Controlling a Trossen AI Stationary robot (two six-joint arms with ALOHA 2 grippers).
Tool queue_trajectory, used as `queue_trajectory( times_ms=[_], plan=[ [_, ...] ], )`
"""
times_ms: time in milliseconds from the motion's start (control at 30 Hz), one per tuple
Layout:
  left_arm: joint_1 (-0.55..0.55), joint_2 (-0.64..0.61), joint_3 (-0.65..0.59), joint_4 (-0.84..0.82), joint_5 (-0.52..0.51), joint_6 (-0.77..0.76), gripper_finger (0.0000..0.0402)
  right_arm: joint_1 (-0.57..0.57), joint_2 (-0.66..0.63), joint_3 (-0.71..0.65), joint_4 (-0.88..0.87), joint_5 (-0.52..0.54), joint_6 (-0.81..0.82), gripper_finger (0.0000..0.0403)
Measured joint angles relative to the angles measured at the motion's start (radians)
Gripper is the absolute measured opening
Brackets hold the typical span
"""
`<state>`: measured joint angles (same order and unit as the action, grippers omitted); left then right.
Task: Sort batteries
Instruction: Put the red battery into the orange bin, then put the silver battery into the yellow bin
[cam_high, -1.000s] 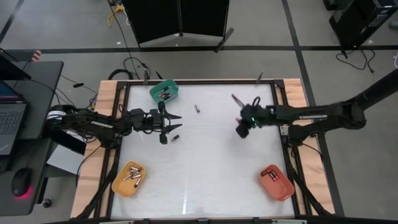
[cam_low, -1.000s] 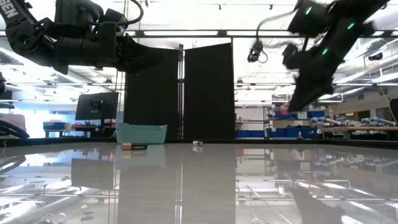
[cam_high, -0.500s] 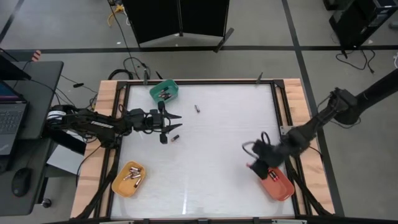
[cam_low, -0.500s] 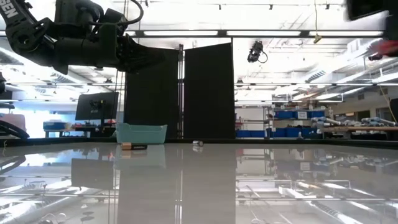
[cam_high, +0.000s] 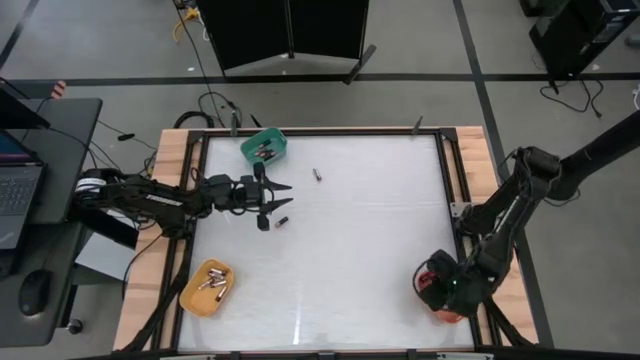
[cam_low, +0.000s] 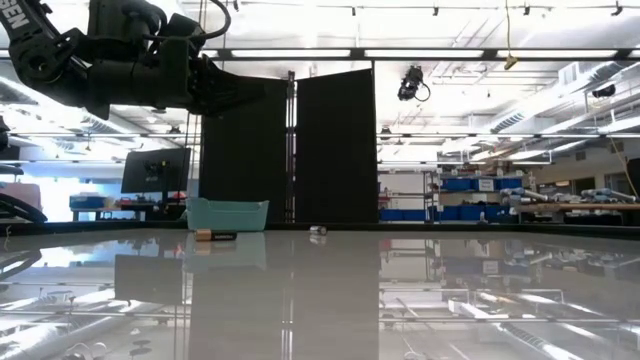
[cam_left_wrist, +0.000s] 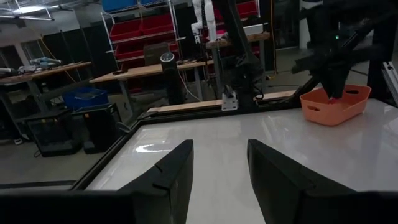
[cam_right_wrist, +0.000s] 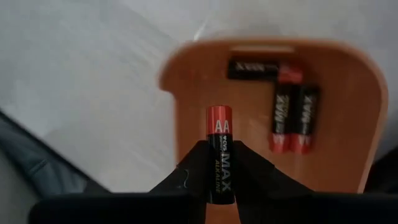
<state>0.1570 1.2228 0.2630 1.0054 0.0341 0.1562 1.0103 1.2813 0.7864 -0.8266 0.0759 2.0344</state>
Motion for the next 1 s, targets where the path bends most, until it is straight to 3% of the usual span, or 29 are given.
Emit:
queue_trajectory(
  times_ms=[567,833,1000],
  plan=[
    [0.000,0.000,0.000,0.046,-0.011,0.023,0.0158,0.023,0.181,-0.001,-0.001,-0.077,0.135,0.0060],
    [0.000,0.000,0.004,0.045,-0.011,-0.035,0.0158,0.000,0.154,-0.001,0.005,-0.108,0.102,0.0147],
    [0.000,0.000,0.026,-0.011,-0.010,-0.059,0.0158,-0.020,0.094,-0.001,0.005,-0.121,0.038,0.0177]
  ],
)
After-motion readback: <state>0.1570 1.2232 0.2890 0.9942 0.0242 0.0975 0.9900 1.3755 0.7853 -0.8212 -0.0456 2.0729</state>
